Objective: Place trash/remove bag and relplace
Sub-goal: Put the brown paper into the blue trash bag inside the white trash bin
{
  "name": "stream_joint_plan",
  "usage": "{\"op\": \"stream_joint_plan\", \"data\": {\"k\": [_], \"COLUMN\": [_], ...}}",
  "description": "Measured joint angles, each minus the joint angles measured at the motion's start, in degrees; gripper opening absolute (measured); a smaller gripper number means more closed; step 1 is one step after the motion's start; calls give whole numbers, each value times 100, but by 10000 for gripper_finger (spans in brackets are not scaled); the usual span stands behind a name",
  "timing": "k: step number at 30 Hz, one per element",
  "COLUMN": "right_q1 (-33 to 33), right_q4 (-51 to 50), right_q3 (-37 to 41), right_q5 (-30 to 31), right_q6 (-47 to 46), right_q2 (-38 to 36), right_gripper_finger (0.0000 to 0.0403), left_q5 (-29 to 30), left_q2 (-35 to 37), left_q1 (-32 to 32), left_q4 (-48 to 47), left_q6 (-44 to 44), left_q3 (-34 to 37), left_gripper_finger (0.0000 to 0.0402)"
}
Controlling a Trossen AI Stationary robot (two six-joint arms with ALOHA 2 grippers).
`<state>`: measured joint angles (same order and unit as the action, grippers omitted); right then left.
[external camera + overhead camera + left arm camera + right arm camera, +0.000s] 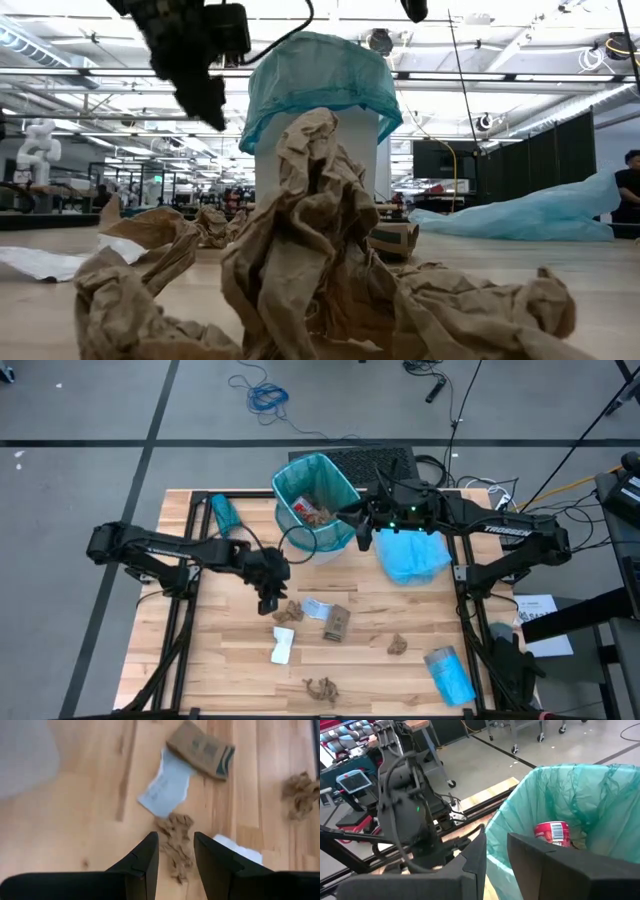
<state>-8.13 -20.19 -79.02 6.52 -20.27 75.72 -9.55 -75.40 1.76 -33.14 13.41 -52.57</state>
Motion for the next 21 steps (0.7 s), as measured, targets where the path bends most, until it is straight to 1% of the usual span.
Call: {"op": "stream_joint_plan", "data": {"k": [4, 14, 17, 21], "right_q1": [-1, -1, -1, -1], "right_q4": [3, 14, 21, 25], "right_q3": [0, 0, 0, 0], "right_q5": [109, 129, 129, 129], "right_q6": [1, -2, -24, -39], "right_q2": [0, 0, 0, 0], "right_gripper_finger": [70, 70, 70, 70], "left_q5": [90, 578, 553, 284], "left_q2": [-184, -588, -800, -1119], "left_q1": [206, 602, 694, 744], "left_q4": [-32, 30, 318, 634], "left_q6": [141, 284, 282, 287], "left_q3": [114, 277, 277, 277], "left_gripper_finger": [121, 121, 121, 129]}}
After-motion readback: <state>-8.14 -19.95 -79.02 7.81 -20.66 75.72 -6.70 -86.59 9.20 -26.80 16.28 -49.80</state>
